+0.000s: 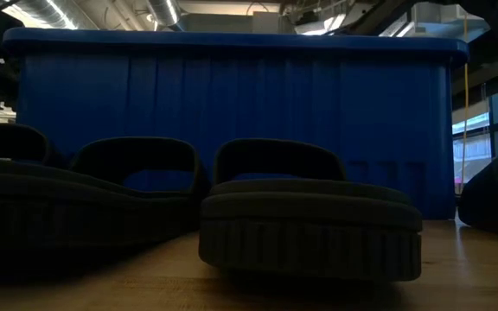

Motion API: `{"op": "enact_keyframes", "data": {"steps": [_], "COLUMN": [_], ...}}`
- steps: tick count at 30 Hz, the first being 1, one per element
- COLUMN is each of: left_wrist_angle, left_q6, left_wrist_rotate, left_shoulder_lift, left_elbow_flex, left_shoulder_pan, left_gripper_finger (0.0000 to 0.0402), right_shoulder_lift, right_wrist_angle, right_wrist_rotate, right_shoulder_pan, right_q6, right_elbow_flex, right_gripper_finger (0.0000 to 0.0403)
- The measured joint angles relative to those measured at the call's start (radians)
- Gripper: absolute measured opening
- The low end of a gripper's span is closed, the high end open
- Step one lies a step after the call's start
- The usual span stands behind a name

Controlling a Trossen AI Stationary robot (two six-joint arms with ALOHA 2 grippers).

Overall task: Pick and place slides into bin
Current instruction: Put the black slides into the blue organizer bin

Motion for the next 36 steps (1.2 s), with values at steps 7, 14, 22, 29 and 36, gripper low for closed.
{"op": "enact_keyframes", "data": {"steps": [7,14,22,29,36], "left_wrist_angle": [0.000,0.000,0.000,0.000,0.000], "left_q6": [0.000,0.000,0.000,0.000,-0.002], "left_wrist_rotate": [0.000,0.000,0.000,0.000,0.000], "left_shoulder_lift": [0.000,0.000,0.000,0.000,0.000], "left_elbow_flex": [0.000,0.000,0.000,0.000,0.000], "left_shoulder_pan": [0.000,0.000,0.000,0.000,0.000], "left_gripper_finger": [0.0182,0.0182,0.0182,0.0182,0.0182], "right_shoulder_lift": [0.000,0.000,0.000,0.000,-0.049], "right_wrist_angle": [-0.094,-0.192,-0.323,-0.521,-0.662], "right_wrist_rotate": [-0.002,-0.059,-0.145,-0.143,-0.147], "right_shoulder_pan": [0.003,0.008,0.036,0.090,0.241], "right_q6": [-0.002,0.005,0.034,0.159,0.315], "right_elbow_flex": [0.085,0.138,0.245,0.510,0.772], "right_gripper_finger": [0.0255,0.0255,0.0255,0.0255,0.0255]}}
